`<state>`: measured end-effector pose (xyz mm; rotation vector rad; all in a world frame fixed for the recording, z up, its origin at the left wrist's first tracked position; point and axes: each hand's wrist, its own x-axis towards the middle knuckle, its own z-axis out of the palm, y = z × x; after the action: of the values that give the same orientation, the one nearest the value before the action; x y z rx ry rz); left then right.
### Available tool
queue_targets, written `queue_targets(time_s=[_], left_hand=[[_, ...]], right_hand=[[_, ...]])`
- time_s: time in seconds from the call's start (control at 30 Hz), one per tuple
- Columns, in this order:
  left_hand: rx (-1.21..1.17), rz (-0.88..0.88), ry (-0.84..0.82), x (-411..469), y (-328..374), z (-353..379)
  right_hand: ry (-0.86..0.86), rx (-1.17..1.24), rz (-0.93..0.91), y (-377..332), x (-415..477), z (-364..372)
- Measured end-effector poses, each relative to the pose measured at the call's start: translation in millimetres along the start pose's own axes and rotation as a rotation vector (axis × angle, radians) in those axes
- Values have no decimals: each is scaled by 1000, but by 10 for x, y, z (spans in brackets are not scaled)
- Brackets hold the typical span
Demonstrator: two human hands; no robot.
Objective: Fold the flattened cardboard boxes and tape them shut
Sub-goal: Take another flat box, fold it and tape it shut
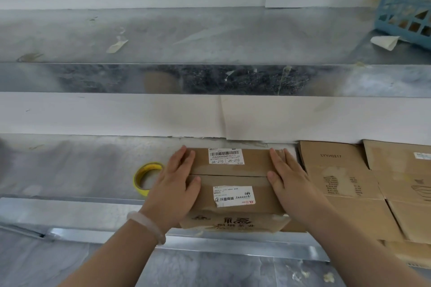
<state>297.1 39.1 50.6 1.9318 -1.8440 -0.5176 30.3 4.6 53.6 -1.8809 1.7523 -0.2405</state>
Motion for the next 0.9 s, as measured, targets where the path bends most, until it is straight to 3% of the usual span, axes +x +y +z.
queue_targets(time_s=[0.1, 0.27, 0.4, 0.5, 0.67, 0.8, 0.9], left_hand=[[42, 0, 71, 117, 74, 9], [-58, -41, -37, 224, 65, 62], [-145, -13, 0, 229, 41, 53], [-118, 13, 12, 208, 39, 57], [-141, 13, 28, 208, 13, 82], [-124, 2, 13, 225, 2, 88], [-107, 22, -7, 201, -20, 98]], right_hand=[[-89, 167, 47, 6, 114, -47], [35, 132, 21, -17, 211, -6], [70, 372, -5, 39, 233, -23], [-10, 447, -64, 96, 207, -65], [-230, 323, -203, 264, 109, -222], [-127, 152, -386, 389, 4, -151], [-98, 108, -410, 438, -57, -80]])
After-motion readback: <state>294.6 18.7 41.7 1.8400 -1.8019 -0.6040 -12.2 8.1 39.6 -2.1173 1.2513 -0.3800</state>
